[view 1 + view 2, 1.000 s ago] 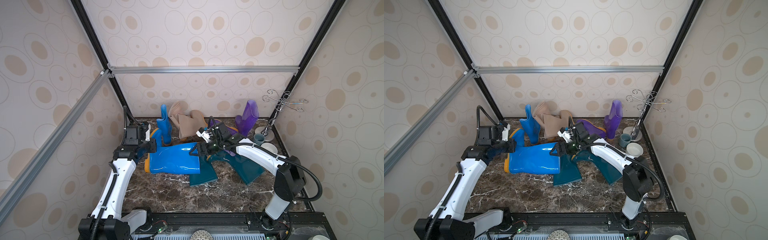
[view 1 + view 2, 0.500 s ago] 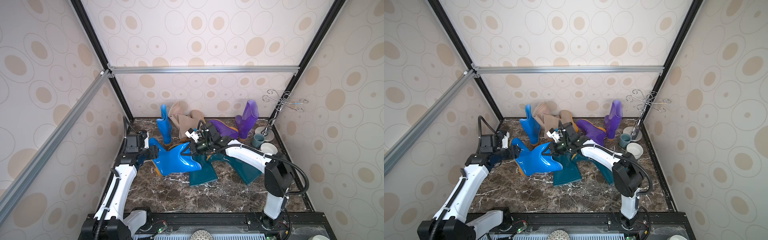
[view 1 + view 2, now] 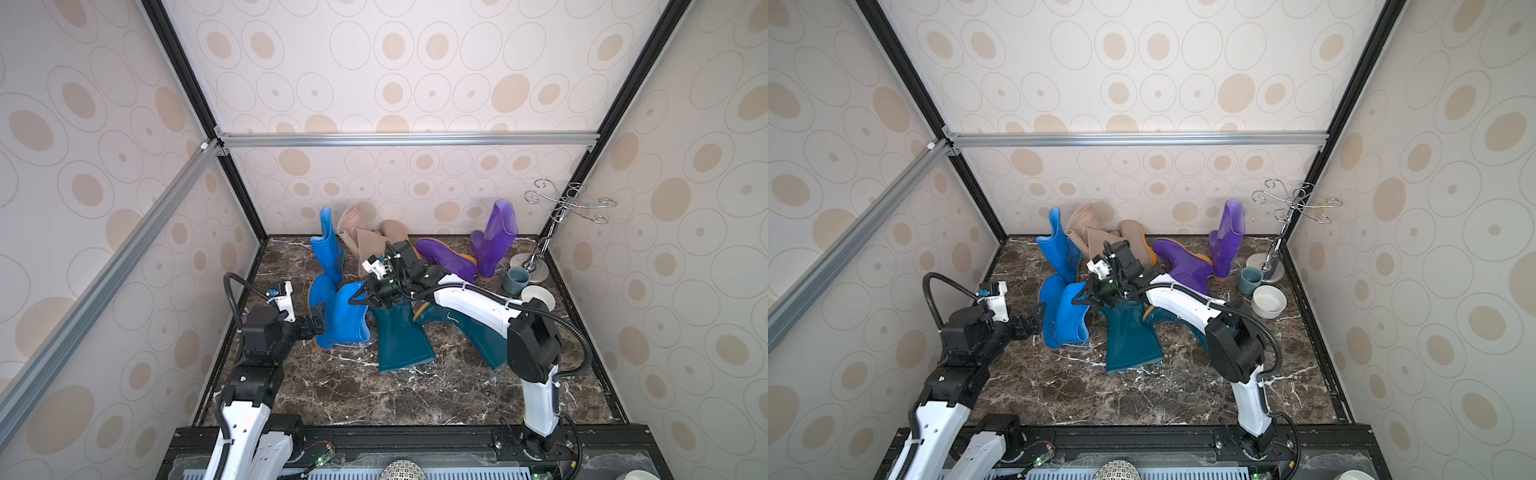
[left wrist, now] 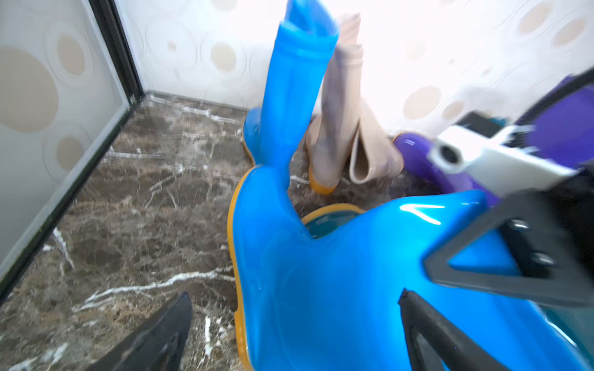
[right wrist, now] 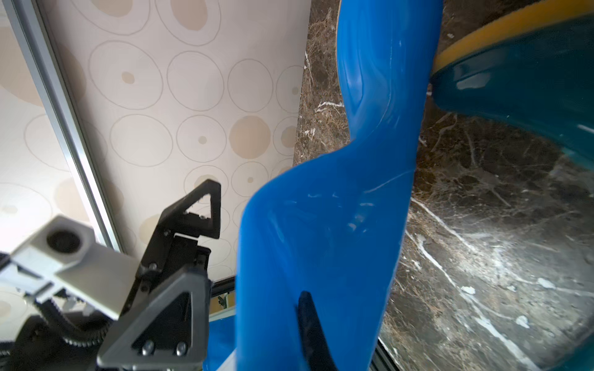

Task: Match and arrange rain boots in pairs
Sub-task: Pair a pair of rain boots at the center of the board.

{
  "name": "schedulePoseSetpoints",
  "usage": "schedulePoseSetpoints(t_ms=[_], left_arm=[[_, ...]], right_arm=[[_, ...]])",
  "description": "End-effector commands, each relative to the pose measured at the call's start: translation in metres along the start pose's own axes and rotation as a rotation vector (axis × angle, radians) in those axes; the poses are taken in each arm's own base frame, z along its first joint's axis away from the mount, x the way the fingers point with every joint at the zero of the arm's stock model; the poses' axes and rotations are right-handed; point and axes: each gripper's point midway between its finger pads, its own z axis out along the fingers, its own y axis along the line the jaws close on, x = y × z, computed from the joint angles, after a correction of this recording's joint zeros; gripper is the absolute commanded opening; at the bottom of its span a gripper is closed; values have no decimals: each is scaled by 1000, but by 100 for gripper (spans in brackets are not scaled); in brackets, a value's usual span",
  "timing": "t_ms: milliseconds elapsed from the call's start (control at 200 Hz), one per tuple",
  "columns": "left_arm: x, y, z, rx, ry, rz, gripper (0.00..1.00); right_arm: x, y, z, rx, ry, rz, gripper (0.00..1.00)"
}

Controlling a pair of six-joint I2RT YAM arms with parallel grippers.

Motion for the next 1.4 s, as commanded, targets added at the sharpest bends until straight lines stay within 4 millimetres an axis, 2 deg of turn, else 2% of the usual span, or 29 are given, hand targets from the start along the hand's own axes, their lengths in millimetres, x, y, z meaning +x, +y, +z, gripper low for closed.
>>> schedulePoseSetpoints(t_ms=[0,265,475,575,675,810,965,1205,1285,1396], left_arm=[[-2,-5,-3,3,-32,-4,100],[10,-32,-9,24,-5,165,100],[9,-50,-6,66,7,251,100],[8,-57,-5,64,16,309,100],[16,-60,-5,45,70,398,100],[13,-66,-13,55,48,457,100],[15,-73,-11,64,81,499,100],[-4,-88,-18,71,58,525,100],[0,-95,-18,92,104,530,100],[2,-85,-13,0,130,521,100]], right_arm=[[-8,1,6,10,-16,113,0],[-17,9,10,7,-1,129,0],[-37,17,24,-53,30,208,0],[-46,21,24,-65,21,223,0],[-52,21,23,-72,10,237,0],[-54,20,24,-79,12,255,0],[-56,21,27,-88,14,267,0],[-57,23,27,-93,7,267,0],[-56,24,28,-95,11,267,0],[-55,26,28,-105,12,266,0]])
